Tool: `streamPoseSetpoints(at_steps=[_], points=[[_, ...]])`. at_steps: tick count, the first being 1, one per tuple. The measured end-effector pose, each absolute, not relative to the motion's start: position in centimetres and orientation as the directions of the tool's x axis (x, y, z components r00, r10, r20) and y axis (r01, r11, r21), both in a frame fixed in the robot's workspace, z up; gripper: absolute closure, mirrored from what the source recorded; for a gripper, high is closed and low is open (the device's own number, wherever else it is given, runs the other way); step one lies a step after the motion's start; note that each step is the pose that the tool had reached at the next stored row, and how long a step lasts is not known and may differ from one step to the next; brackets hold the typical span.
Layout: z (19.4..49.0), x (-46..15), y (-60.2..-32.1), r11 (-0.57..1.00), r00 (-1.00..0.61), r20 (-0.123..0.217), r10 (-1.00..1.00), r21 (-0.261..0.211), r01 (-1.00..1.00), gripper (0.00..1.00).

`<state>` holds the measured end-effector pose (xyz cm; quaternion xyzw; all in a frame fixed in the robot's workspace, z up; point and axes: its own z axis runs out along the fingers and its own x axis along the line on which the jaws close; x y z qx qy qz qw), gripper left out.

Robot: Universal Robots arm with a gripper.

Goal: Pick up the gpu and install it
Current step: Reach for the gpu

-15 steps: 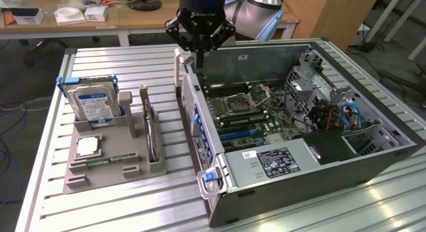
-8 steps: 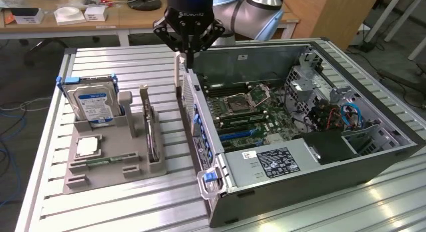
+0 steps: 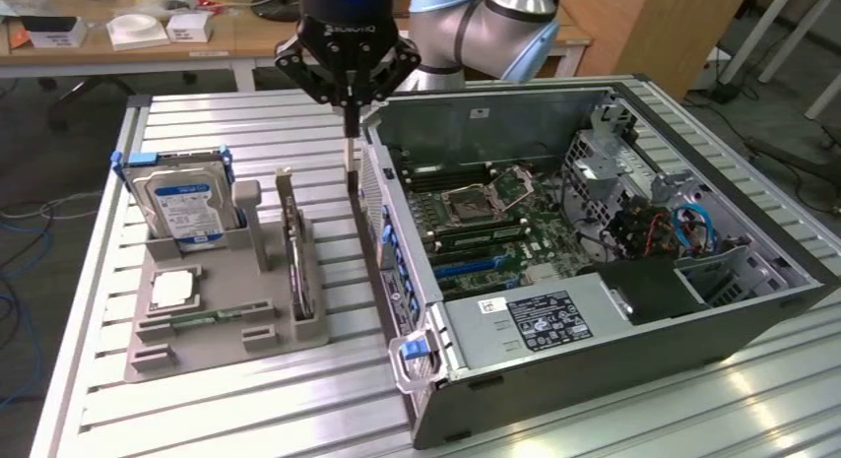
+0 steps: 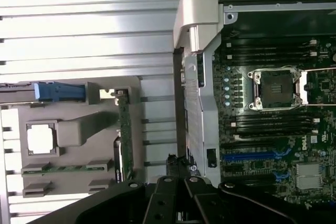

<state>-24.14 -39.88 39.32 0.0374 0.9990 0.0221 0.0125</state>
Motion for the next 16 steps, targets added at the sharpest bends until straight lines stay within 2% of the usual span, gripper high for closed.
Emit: streamPoseSetpoints(at_steps=[16], points=[[39.3, -29.7, -39.9, 0.996, -0.997, -0.023, 0.075, 0.045, 0.074, 0.9]])
